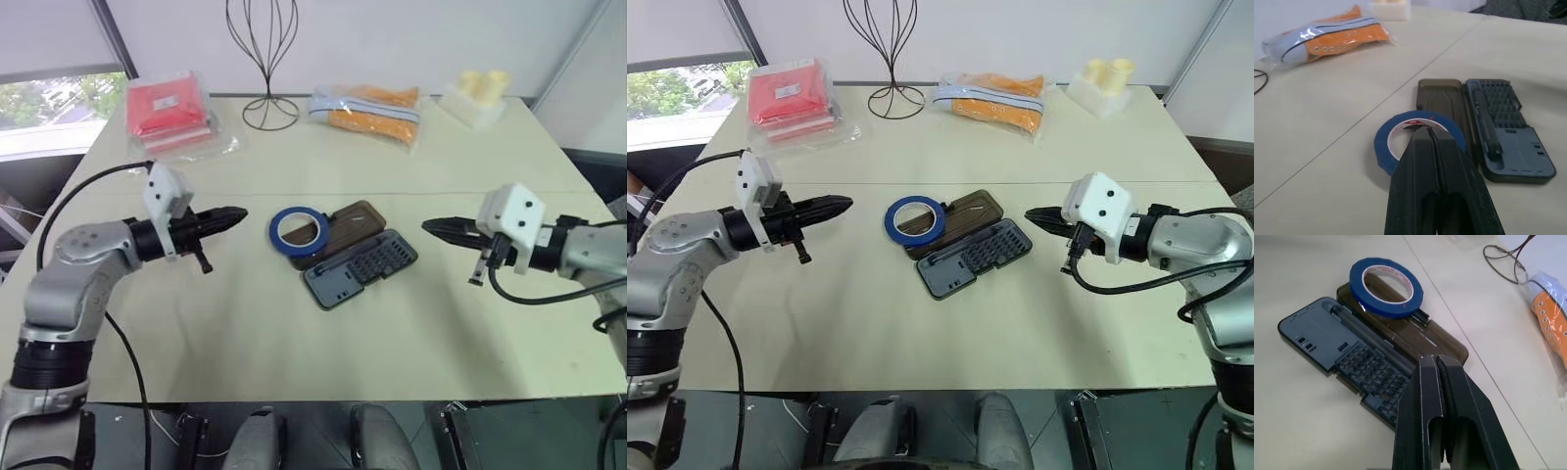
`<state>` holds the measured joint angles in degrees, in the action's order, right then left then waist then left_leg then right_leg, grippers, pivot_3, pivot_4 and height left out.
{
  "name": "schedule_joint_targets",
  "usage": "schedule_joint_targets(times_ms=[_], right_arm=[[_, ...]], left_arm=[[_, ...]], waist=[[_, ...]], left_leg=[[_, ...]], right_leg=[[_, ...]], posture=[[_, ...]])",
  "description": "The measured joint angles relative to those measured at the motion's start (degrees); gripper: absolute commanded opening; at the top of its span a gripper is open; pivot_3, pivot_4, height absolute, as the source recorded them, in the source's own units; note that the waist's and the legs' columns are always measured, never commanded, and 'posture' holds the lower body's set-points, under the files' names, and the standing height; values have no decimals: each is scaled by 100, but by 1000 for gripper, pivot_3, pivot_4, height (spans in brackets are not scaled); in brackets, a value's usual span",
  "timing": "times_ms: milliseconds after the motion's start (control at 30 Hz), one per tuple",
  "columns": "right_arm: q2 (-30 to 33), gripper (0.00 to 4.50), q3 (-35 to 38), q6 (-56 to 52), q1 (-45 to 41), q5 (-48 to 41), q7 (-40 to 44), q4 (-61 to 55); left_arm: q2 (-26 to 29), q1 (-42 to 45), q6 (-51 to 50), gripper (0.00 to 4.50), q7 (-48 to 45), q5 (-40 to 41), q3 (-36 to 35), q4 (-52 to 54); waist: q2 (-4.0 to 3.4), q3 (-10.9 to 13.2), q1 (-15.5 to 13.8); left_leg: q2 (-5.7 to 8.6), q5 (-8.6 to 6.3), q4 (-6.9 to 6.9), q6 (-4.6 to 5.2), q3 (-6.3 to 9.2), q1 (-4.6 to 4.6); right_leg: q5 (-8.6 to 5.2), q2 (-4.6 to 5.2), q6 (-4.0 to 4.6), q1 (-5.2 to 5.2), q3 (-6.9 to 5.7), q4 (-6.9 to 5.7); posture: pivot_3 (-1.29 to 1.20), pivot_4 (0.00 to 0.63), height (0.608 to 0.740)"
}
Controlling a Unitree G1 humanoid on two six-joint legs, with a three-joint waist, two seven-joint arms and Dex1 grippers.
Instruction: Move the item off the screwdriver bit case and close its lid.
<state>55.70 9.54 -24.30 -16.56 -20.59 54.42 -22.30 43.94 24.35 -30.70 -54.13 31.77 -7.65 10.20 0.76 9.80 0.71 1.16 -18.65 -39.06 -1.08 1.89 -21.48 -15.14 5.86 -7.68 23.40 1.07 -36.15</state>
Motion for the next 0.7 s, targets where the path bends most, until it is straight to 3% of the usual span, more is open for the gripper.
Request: schedule_joint_targets(times_ms=[700], right_arm=[[8,34,1,-65,0,-39,0,-8]], left_arm=[[-53,22,-212,0,184,-1,17,116]], waist=[[0,1,-3]], left_leg=[[0,0,0,0,-1,0]], right_leg=[[0,0,0,0,0,0]], posture=[[0,150,740]])
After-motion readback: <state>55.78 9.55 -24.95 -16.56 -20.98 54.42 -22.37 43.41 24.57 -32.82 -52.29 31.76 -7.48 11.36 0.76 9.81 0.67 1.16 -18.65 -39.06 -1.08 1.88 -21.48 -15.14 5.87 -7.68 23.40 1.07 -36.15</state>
